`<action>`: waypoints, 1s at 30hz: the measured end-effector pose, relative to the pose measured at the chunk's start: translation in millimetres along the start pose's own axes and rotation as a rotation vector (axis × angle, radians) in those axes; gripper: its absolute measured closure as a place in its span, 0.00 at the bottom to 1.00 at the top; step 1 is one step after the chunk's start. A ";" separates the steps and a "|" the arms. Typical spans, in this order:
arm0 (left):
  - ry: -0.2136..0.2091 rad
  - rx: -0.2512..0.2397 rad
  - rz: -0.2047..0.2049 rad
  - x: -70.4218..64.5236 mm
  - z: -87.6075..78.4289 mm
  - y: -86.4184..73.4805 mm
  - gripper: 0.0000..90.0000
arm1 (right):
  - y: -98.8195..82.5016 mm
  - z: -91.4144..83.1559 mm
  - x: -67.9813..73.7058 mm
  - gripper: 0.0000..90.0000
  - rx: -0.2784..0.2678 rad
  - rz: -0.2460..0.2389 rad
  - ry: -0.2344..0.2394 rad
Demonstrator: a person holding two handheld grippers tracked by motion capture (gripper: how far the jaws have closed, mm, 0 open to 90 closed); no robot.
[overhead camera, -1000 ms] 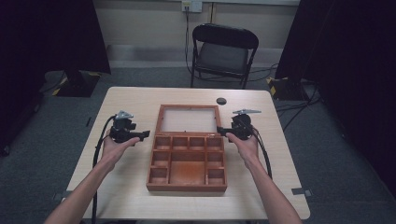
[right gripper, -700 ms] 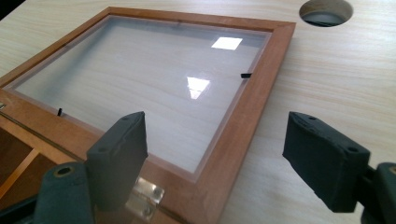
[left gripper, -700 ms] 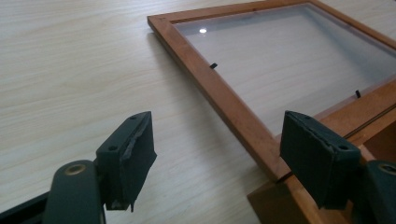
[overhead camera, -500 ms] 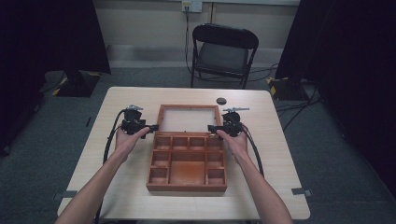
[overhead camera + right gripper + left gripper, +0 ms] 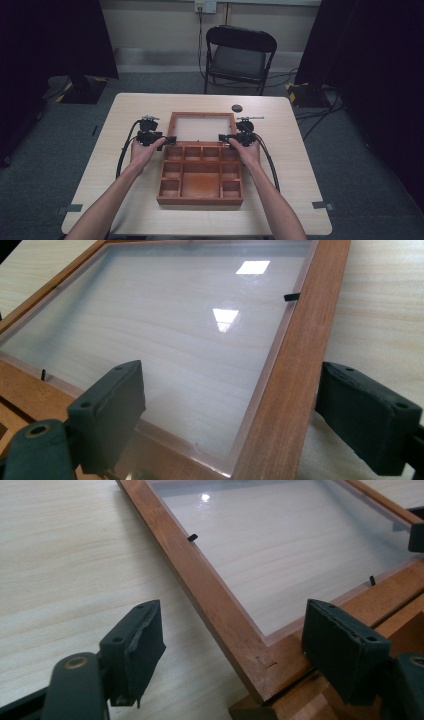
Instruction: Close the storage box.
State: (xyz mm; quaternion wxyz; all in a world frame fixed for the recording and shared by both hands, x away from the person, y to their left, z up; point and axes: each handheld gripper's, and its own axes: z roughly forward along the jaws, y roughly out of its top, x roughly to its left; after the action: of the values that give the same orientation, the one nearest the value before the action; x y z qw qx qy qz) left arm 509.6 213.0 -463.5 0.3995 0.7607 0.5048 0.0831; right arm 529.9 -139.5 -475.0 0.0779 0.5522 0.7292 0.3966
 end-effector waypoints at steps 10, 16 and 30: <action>-0.022 0.005 -0.043 4.8 4.1 -0.3 0.21 | 0.3 3.0 -6.2 0.16 0.021 0.052 0.065; -0.030 0.022 -0.054 5.1 5.1 1.0 0.20 | -0.7 2.7 -7.8 0.17 0.013 0.044 0.074; -0.091 0.025 -0.083 5.8 14.5 2.5 0.20 | -2.6 1.0 -10.2 0.21 -0.010 0.049 0.081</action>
State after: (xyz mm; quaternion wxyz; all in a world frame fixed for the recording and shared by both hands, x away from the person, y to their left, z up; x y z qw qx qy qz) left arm 521.8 209.9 -473.0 0.4157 0.7470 0.5182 0.0256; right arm 532.4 -148.1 -480.7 0.0414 0.5531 0.7158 0.4242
